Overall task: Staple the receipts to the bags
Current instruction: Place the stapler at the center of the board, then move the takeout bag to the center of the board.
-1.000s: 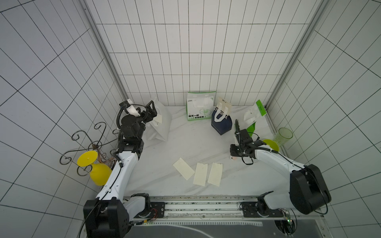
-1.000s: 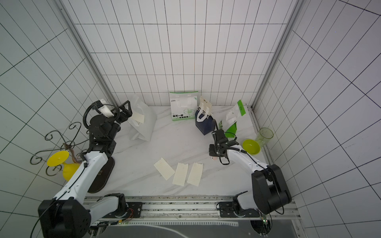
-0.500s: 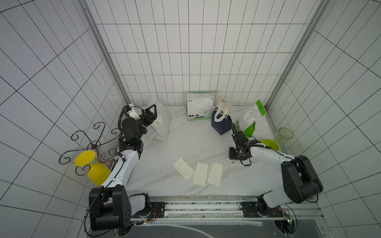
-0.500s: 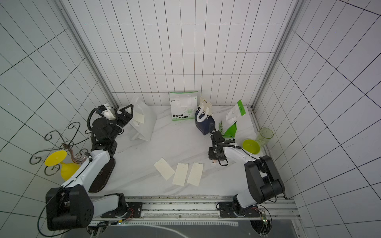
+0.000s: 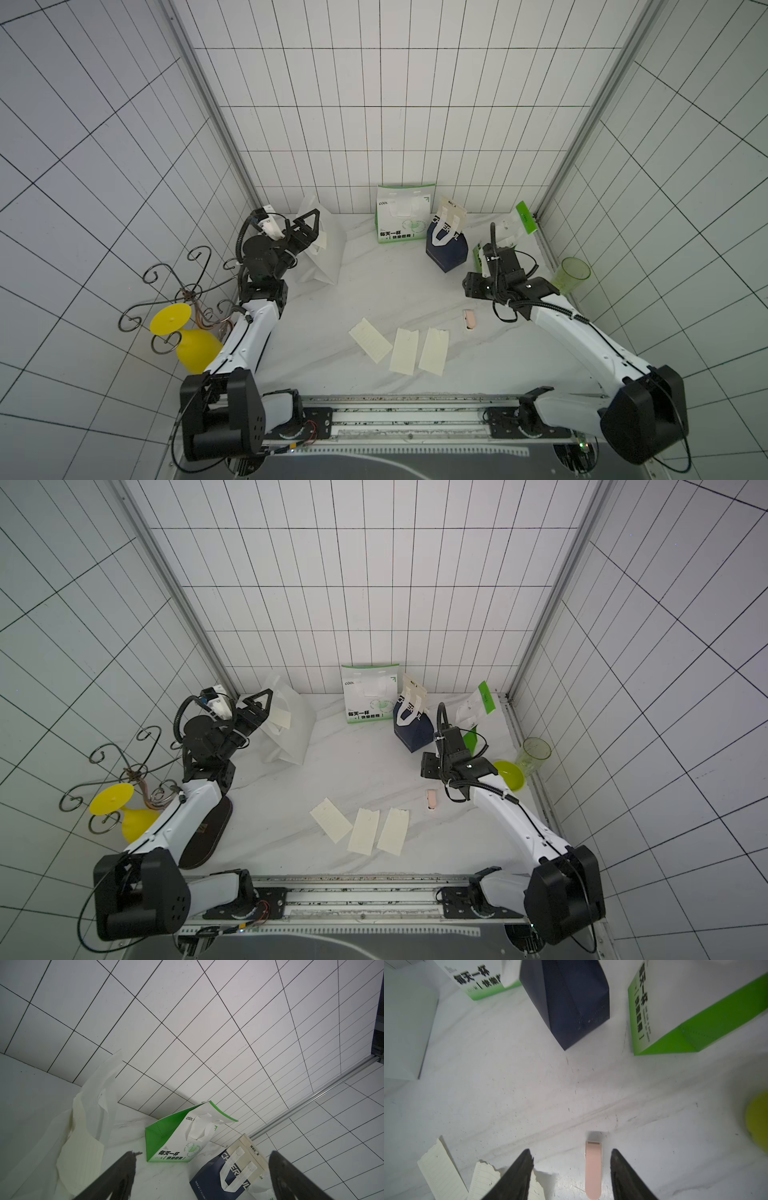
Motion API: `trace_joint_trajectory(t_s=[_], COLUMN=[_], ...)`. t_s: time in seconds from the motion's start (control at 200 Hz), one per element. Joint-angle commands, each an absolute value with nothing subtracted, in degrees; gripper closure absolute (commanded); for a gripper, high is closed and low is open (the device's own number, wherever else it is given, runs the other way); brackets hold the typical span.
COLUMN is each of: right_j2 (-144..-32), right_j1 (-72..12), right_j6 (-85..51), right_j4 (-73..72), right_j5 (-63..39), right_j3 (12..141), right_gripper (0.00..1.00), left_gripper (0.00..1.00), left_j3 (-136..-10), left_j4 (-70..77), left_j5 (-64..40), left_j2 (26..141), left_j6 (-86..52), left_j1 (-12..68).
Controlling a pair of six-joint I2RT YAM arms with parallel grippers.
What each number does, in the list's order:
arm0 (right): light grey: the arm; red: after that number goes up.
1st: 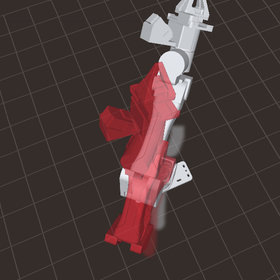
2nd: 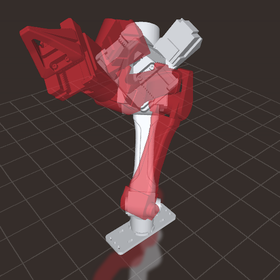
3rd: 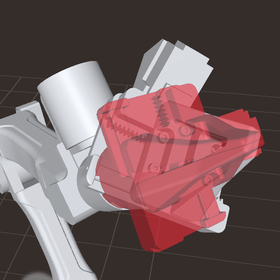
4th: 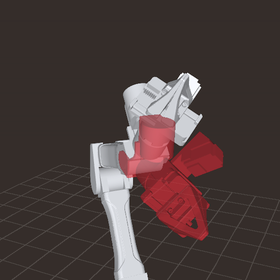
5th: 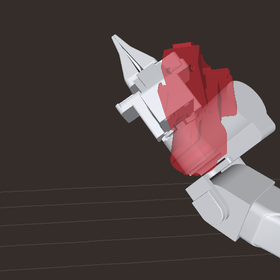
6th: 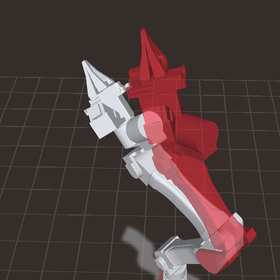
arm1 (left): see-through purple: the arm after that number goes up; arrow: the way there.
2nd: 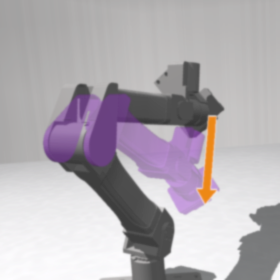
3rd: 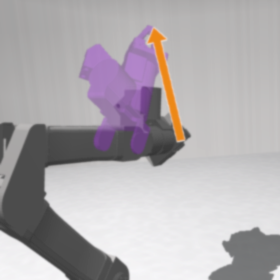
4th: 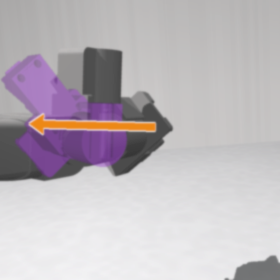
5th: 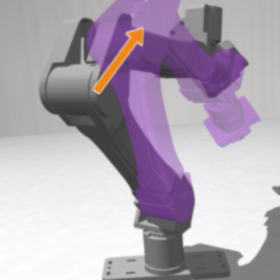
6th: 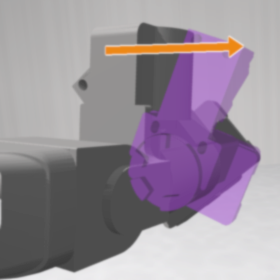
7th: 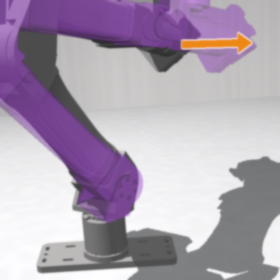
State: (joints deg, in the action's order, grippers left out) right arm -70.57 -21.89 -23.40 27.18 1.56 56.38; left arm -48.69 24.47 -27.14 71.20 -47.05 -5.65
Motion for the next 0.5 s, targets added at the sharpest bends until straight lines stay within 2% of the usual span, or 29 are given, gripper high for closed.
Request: trace_joint_trajectory(t_s=[0.0, 0.15, 0.31, 0.495], right_j2=[-70.1, -69.2, -68.6, -66.7], right_j1=[-22.9, -25.5, -29.0, -29.9], right_j6=[-23.0, -23.0, -22.8, -24.4], right_j4=[24.2, 20.0, 15.8, 9.8], right_j5=[2.8, 3.2, 3.7, 0.8], right_j3=[62.6, 60.5, 56.7, 50.5], right_gripper=[0.40, 0.40, 0.40, 0.40], left_gripper=[0.02, 0.02, 0.02, 0.04], left_j3=[-51.9, -56.0, -67.0, -80.1], left_j4=[23.9, 18.5, 6.4, 3.0], left_j5=[-30.0, -28.9, -19.3, -16.9], left_j2=[69.1, 68.1, 74.3, 87.8], left_j6=[-43.3, -33.7, -18.0, -7.9], left_j1=[-4.0, 3.0, 14.6, 16.6])
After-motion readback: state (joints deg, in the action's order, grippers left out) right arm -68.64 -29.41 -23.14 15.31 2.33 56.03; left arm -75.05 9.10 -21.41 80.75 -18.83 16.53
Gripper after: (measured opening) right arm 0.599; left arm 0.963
